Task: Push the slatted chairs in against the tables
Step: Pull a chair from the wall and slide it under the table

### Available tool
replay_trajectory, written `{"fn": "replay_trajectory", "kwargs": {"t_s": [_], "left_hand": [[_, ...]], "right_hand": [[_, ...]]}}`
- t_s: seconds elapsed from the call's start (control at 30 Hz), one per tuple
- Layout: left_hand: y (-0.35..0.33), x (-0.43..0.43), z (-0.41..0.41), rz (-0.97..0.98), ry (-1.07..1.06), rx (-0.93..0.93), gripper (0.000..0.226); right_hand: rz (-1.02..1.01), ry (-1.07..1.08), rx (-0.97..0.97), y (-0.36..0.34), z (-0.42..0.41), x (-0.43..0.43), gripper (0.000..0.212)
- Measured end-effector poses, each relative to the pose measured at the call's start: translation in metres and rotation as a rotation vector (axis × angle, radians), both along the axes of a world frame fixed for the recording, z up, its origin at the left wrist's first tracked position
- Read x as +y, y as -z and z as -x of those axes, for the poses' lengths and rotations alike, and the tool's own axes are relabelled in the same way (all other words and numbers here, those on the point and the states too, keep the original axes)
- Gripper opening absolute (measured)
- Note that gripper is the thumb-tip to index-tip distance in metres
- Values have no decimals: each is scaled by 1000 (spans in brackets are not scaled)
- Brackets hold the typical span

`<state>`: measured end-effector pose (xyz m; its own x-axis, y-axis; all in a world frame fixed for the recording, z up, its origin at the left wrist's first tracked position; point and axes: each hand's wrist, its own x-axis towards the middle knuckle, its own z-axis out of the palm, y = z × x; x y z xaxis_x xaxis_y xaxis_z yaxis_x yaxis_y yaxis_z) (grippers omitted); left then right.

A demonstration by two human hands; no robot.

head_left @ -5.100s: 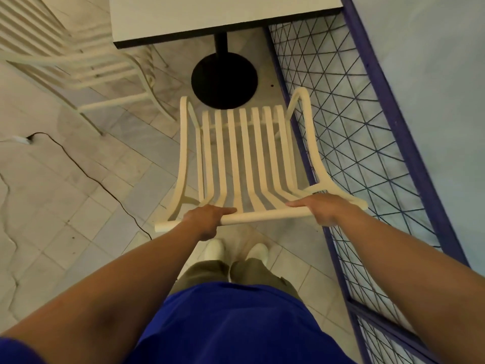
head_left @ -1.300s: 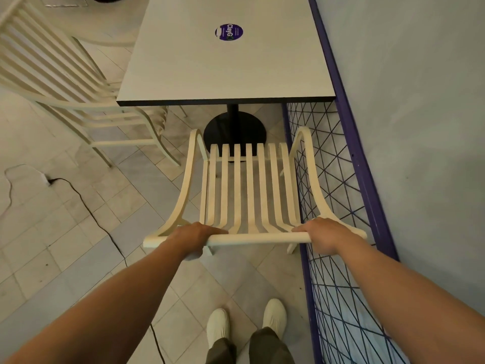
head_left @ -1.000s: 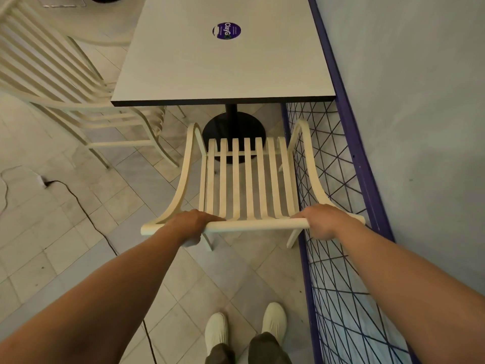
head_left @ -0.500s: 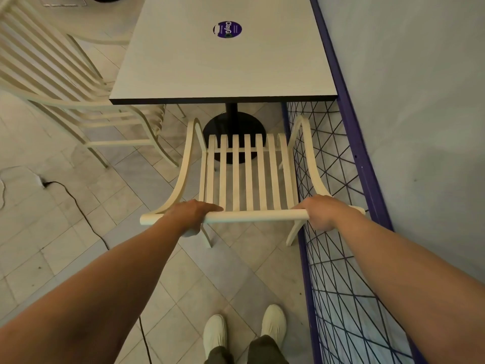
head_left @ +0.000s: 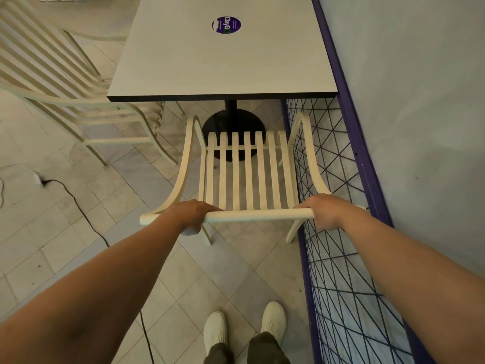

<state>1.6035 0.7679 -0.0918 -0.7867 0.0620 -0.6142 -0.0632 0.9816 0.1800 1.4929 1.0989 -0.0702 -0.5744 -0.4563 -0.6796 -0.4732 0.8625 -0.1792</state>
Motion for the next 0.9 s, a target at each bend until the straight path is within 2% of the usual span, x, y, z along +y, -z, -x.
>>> {"fn": "replay_trajectory", "kwargs": {"t_s": [0.9], "left_hand": [[10,6,-20,-19,-34,29,75]], "right_hand": [[-19,-7,2,-5,-22,11,76]]}}
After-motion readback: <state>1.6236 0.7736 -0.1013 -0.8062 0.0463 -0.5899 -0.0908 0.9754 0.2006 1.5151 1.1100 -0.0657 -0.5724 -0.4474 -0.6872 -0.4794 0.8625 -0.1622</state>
